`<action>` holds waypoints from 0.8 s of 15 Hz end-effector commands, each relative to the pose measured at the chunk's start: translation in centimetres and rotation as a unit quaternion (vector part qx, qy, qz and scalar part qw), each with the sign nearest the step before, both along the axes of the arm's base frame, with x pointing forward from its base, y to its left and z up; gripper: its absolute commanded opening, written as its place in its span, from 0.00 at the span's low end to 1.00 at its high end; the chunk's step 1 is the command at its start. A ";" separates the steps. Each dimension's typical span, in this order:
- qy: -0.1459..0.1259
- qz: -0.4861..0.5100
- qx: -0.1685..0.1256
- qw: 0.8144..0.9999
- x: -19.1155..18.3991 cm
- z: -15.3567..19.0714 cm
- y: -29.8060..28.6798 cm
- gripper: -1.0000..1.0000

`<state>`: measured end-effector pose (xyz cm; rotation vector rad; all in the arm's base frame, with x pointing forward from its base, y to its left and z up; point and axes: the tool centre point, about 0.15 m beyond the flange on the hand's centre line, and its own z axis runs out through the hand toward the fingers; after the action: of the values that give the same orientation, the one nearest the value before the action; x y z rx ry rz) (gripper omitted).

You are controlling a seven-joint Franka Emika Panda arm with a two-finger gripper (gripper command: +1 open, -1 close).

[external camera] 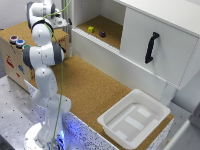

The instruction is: Move to the box, then place the pink object

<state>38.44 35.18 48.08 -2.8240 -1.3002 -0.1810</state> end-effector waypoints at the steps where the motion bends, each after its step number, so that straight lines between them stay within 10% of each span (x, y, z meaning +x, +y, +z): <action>1: -0.041 -0.143 0.017 0.989 -0.5 -2.2 -11.6 0.00; 12: -0.049 -0.386 0.024 0.921 3.8 -9.9 -32.4 0.00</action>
<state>40.90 12.13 42.80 -3.1651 -0.3413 -0.1869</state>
